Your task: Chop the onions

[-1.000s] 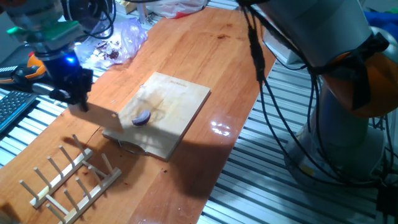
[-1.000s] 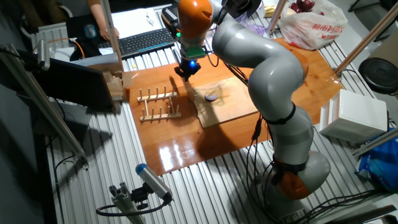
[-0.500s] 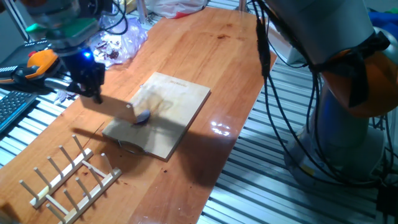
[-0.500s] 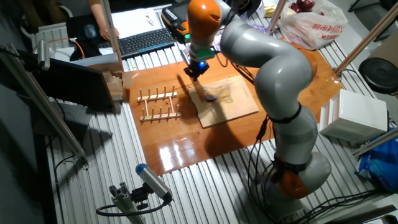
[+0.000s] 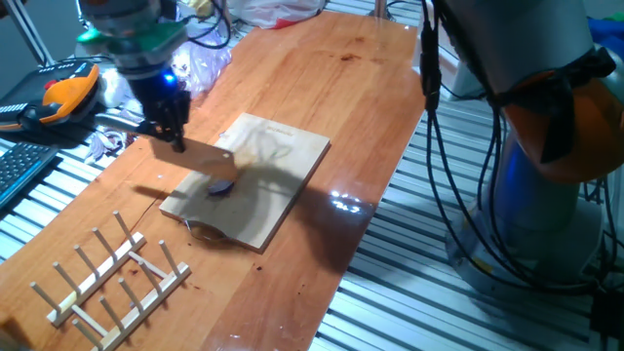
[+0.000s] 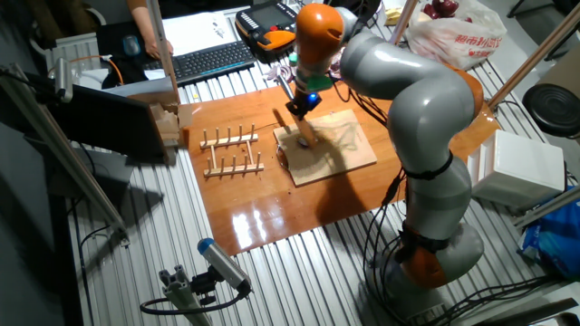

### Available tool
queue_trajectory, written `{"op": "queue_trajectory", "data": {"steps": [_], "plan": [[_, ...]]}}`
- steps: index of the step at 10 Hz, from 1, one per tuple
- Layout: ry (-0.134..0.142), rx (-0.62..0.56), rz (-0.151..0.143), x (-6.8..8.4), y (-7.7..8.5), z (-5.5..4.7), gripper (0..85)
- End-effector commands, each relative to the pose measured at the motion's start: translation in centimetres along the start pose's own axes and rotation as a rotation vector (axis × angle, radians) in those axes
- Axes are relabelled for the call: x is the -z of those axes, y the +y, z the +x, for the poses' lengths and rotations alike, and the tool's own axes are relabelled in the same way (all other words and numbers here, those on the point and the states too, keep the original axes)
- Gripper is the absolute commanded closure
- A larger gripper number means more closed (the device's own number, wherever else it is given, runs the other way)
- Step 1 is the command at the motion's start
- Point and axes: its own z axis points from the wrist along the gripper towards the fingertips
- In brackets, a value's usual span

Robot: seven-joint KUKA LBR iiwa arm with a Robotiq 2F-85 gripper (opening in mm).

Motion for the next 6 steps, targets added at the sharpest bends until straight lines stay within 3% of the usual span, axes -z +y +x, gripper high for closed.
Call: {"op": "queue_trajectory", "data": {"steps": [1,2,3,4,5,6], "plan": [[0.007,0.01,-0.006,-0.04,0.0,0.0,85.0],[0.02,0.015,-0.012,-0.04,0.0,0.0,85.0],[0.031,0.004,-0.048,-0.04,0.0,0.0,85.0],[0.049,-0.026,-0.064,-0.04,0.0,0.0,85.0],[0.03,-0.037,-0.025,-0.04,0.0,0.0,85.0],[-0.029,-0.026,0.03,-0.04,0.0,0.0,85.0]]}}
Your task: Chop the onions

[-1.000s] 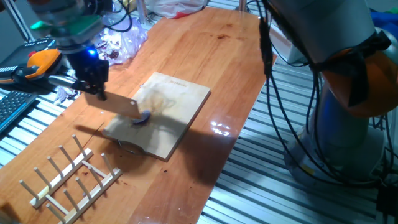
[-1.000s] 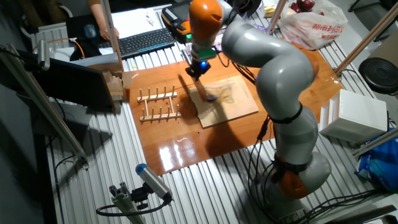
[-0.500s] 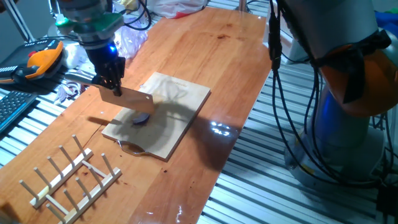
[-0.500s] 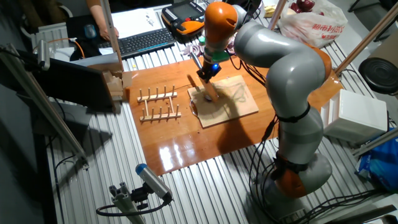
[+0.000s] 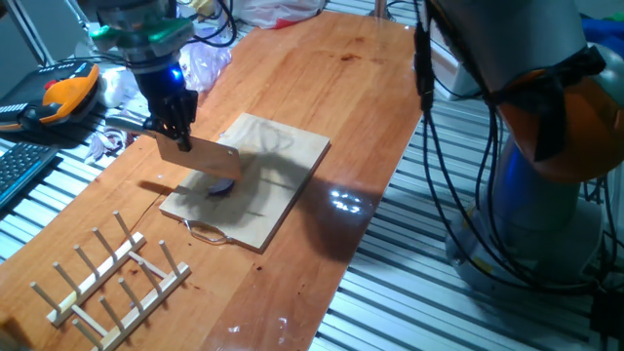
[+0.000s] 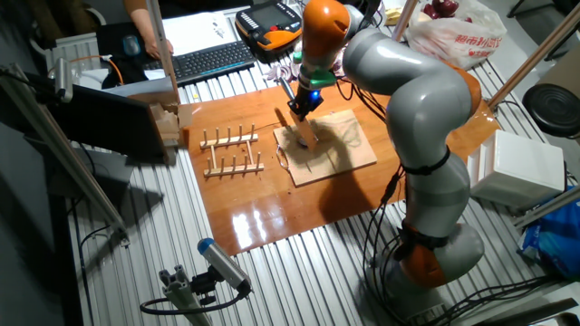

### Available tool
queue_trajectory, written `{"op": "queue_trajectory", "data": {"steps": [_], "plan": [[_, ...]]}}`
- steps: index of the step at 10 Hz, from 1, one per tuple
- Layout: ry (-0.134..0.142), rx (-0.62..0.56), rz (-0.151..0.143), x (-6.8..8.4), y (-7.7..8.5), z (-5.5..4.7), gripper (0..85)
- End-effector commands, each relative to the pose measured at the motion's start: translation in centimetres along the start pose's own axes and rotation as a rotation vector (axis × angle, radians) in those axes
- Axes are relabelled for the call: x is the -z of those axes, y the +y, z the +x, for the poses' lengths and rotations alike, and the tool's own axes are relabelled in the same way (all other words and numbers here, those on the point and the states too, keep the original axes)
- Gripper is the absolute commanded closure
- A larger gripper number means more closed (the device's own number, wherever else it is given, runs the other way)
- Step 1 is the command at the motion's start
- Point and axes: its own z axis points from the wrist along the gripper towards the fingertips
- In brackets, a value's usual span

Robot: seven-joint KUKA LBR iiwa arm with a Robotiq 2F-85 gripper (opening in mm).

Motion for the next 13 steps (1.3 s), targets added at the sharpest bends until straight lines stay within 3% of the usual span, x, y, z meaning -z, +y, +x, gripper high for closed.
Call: {"op": "queue_trajectory", "data": {"steps": [1,2,5,8,10,13], "plan": [[-0.003,0.005,-0.007,-0.02,0.0,0.0,85.0],[0.014,0.009,-0.022,-0.02,0.0,0.0,85.0],[0.02,-0.053,-0.04,-0.02,0.0,0.0,85.0],[-0.008,-0.107,-0.021,-0.02,0.0,0.0,85.0],[-0.005,-0.099,0.042,-0.02,0.0,0.0,85.0],[0.006,-0.105,0.019,0.3,-0.69,0.0,85.0]]}}
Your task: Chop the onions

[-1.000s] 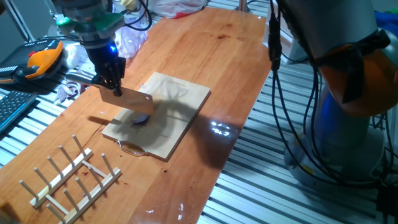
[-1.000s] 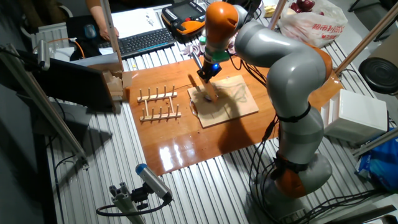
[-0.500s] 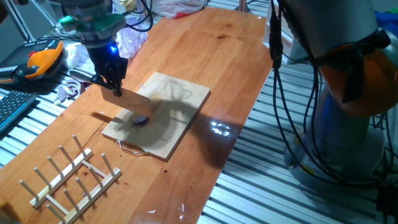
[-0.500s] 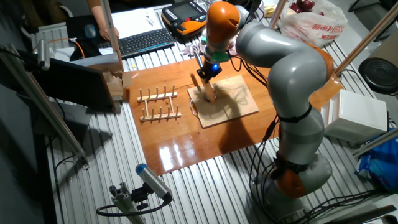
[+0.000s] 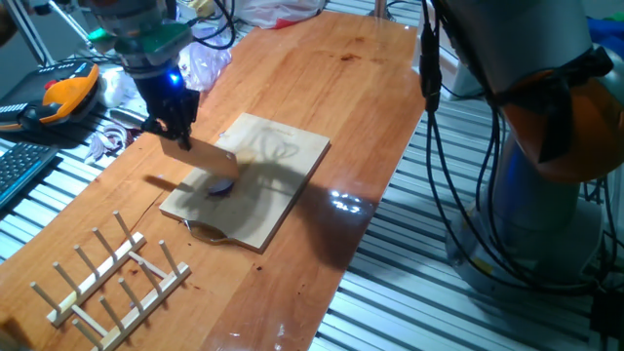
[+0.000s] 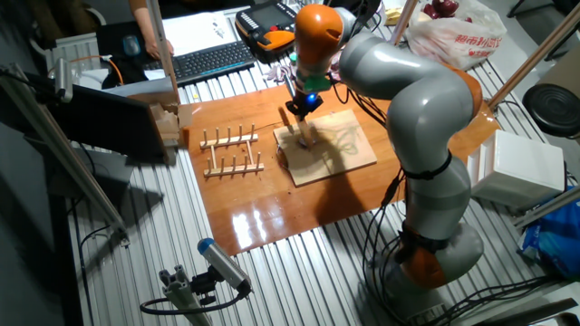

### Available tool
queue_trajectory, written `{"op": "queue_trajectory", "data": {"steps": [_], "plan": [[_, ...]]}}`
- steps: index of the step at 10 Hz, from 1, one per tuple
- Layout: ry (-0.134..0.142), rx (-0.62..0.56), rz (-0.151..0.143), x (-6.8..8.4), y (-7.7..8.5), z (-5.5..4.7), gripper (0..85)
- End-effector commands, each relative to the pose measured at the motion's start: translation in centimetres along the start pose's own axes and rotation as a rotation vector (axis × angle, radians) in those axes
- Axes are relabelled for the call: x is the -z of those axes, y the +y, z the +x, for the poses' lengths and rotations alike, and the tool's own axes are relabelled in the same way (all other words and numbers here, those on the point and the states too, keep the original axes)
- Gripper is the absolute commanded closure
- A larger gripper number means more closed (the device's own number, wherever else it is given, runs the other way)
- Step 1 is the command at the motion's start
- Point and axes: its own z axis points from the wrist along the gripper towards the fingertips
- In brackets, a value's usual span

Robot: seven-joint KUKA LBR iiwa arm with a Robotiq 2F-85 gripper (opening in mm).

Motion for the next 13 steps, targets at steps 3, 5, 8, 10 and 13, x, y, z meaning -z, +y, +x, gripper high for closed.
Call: {"op": "queue_trajectory", "data": {"steps": [3,5,8,10,13], "plan": [[0.019,0.032,-0.014,2.5,-2.4,0.0,85.0],[0.005,0.034,0.032,1.4,-0.6,0.5,85.0],[0.017,0.045,0.046,0.0,-0.4,1.0,85.0],[0.037,0.045,0.09,-0.3,-0.4,0.9,85.0],[0.015,0.036,0.084,-0.4,0.1,1.3,85.0]]}}
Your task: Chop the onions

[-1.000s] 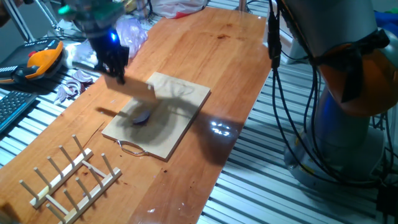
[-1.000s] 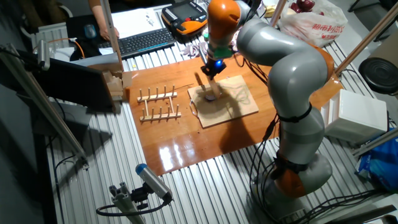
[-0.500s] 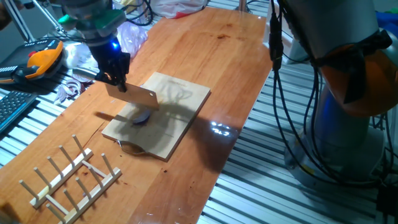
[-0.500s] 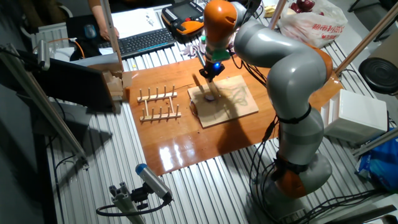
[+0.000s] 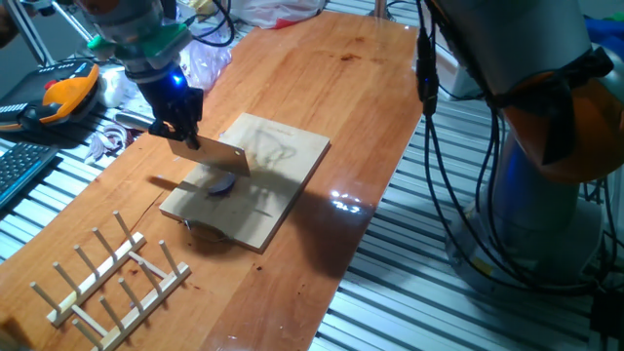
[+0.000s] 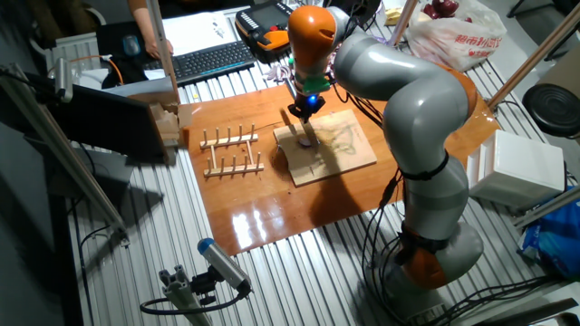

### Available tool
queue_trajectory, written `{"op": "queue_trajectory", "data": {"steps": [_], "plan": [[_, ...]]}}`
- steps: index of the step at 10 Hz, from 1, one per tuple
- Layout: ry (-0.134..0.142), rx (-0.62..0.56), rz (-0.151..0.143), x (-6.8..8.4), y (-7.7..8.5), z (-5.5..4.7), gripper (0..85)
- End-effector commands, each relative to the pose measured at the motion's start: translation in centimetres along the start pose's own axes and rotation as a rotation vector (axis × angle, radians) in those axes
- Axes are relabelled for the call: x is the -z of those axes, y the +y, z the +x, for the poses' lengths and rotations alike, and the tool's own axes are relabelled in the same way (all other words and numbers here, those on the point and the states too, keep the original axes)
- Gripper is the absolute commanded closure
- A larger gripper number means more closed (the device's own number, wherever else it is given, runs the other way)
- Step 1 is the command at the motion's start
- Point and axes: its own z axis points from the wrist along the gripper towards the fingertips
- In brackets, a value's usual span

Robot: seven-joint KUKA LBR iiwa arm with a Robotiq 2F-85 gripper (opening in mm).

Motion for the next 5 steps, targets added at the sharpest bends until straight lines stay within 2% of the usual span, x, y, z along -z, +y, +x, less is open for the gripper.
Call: {"op": "queue_trajectory", "data": {"steps": [1,3,4,5], "plan": [[-0.001,-0.005,-0.007,0.0,0.0,0.0,85.0],[0.002,-0.027,-0.027,0.0,0.0,0.0,85.0],[0.005,-0.005,-0.028,0.8,-0.8,0.3,85.0],[0.009,0.012,-0.057,1.7,-2.2,0.4,85.0]]}}
